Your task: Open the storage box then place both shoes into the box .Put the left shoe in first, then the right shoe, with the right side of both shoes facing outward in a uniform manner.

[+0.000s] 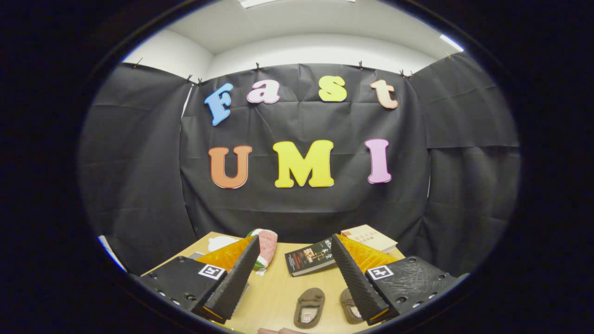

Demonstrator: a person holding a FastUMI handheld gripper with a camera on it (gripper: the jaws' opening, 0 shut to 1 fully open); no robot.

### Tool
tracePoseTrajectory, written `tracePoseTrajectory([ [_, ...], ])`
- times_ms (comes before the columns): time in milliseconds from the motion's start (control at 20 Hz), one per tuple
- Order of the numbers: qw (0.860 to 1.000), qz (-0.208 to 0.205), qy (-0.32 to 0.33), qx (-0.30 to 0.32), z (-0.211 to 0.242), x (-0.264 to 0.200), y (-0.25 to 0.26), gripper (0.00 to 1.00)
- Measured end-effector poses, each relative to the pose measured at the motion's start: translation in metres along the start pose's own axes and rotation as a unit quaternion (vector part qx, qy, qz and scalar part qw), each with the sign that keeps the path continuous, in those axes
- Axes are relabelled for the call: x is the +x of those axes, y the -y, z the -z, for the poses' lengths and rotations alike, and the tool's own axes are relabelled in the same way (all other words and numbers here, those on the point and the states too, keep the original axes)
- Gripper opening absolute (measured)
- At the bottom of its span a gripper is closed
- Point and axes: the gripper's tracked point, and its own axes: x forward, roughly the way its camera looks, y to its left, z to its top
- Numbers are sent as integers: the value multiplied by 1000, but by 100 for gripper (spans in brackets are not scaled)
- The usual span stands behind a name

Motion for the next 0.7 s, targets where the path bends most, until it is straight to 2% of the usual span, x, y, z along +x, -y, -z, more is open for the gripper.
tracePoseTrajectory([
  [250,999,-30,-31,14,27,16,-5,95],
  [400,995,-57,-72,31,60,38,-21,96],
  [700,973,-116,-189,62,134,86,-73,96],
])
